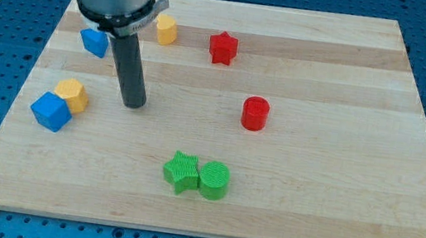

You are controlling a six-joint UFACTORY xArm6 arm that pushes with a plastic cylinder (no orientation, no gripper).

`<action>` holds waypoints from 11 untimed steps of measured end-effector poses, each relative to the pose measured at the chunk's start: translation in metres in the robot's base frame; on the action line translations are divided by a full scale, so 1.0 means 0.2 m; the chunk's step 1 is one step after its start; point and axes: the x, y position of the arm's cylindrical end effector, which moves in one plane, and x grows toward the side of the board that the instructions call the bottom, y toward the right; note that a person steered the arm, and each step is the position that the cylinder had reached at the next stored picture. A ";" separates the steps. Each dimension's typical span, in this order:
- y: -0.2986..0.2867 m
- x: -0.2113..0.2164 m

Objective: Move the yellow hexagon towards the blue triangle

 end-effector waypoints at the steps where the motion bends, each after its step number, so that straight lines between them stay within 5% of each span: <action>1: -0.17 0.05; 11: -0.63 -0.07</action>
